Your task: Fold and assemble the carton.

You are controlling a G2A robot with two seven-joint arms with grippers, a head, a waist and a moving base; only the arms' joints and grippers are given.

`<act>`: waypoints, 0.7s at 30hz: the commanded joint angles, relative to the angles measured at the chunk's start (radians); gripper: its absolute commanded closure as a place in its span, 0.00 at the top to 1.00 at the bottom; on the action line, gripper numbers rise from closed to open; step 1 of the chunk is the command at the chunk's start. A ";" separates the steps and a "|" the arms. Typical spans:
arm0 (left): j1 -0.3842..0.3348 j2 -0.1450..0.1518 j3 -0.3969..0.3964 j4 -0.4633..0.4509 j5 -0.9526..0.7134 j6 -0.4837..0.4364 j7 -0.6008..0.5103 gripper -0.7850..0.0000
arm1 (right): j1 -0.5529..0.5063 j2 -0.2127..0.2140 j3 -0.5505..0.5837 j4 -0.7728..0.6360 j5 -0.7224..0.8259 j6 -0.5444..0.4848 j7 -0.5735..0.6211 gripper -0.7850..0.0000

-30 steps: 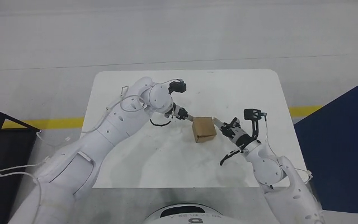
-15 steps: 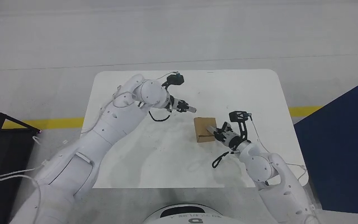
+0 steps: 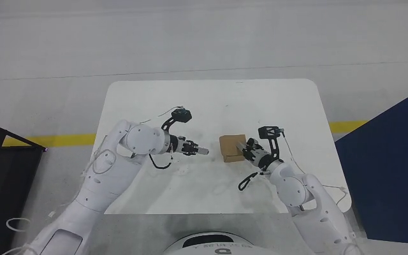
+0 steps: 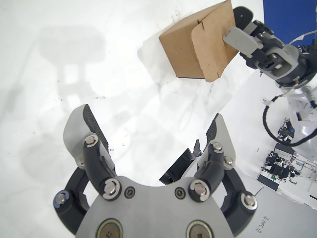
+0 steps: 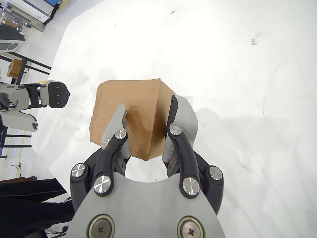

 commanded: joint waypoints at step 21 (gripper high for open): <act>-0.321 -0.129 0.339 0.326 -0.001 0.121 -0.022 1.00 | -0.042 0.000 -0.026 -0.027 -0.025 -0.004 -0.007 0.45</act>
